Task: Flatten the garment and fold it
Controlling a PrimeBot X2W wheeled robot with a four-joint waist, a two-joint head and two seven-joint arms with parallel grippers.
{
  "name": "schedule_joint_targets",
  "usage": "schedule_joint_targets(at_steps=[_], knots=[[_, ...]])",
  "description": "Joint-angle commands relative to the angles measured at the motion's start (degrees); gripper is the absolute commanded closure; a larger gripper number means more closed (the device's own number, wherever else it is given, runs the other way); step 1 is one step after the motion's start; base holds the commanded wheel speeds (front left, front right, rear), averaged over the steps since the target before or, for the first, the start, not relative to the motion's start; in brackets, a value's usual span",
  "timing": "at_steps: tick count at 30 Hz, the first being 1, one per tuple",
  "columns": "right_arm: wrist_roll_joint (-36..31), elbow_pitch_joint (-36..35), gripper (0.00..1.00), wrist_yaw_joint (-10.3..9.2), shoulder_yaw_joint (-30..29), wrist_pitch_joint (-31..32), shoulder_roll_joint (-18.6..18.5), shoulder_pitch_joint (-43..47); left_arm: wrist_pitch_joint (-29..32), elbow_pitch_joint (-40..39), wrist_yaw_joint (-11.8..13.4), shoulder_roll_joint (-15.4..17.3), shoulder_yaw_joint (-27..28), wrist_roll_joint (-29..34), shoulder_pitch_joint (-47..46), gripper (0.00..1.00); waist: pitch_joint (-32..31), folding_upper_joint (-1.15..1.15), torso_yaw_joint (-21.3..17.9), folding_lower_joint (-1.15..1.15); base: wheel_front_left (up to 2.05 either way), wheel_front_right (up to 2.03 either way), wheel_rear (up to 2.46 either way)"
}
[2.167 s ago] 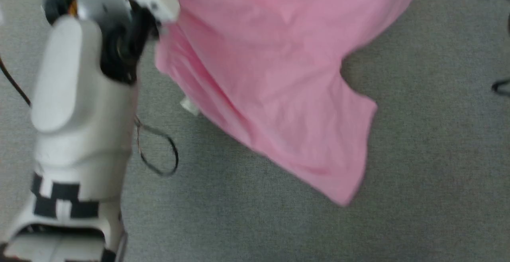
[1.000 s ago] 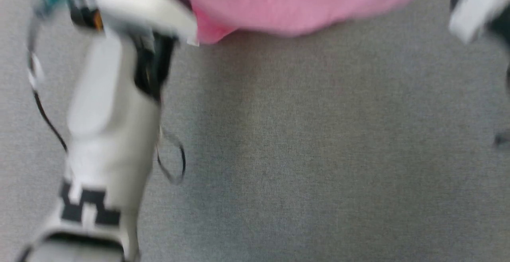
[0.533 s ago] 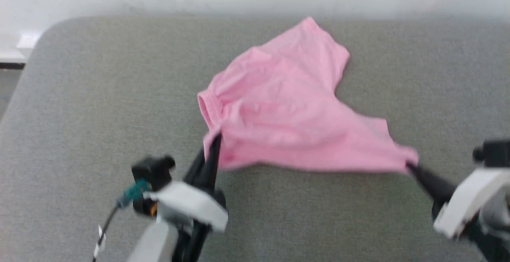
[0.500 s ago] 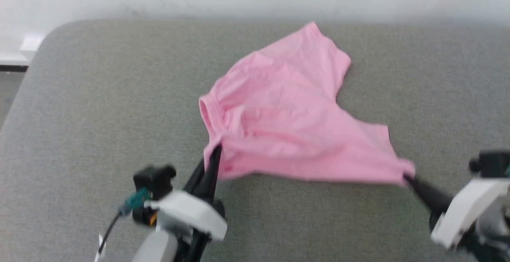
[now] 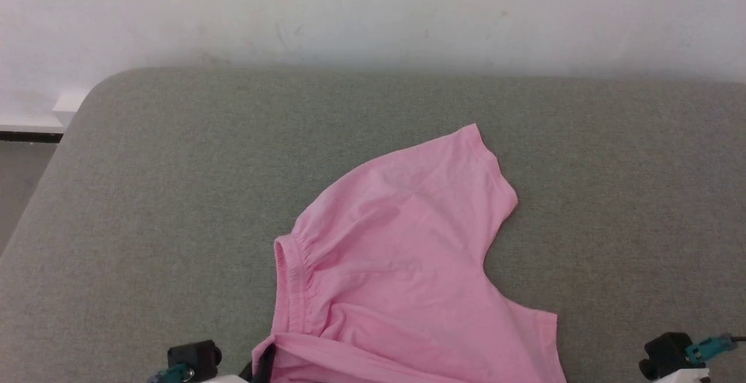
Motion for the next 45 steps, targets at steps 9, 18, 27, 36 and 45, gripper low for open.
schedule_joint_targets(at_steps=[9,18,27,36,45], knots=[[-1.4,-5.9,1.0,-0.04,-4.7,2.6,2.9,-7.5,1.1,-9.8,0.7,-2.6,4.3,-7.5,0.0,1.0,1.6,0.0,-0.6,0.01,0.0,0.0,0.0],[-8.3,4.0,1.0,-0.04,-2.0,-3.4,3.8,-30.6,1.3,-11.2,1.2,-5.1,5.0,-8.6,-11.1,1.0,6.8,0.0,1.2,0.01,0.0,0.0,0.0],[-17.3,19.4,1.0,-0.04,6.5,-9.9,3.7,-50.4,0.1,-6.9,1.1,-6.3,4.6,-7.6,-20.7,1.0,13.6,0.0,3.1,0.01,0.0,0.0,0.0],[-25.4,34.3,1.0,-0.04,11.8,-15.6,4.4,-64.0,-0.7,-4.5,1.4,-7.6,3.0,-6.6,-26.0,1.0,19.6,0.0,5.3,0.01,0.0,0.0,0.0],[-29.9,44.9,1.0,-0.04,14.2,-19.8,5.5,-70.3,-2.1,-3.0,1.9,-8.6,1.8,-6.3,-27.9,1.0,23.2,0.0,6.1,0.01,0.0,0.0,0.0]])
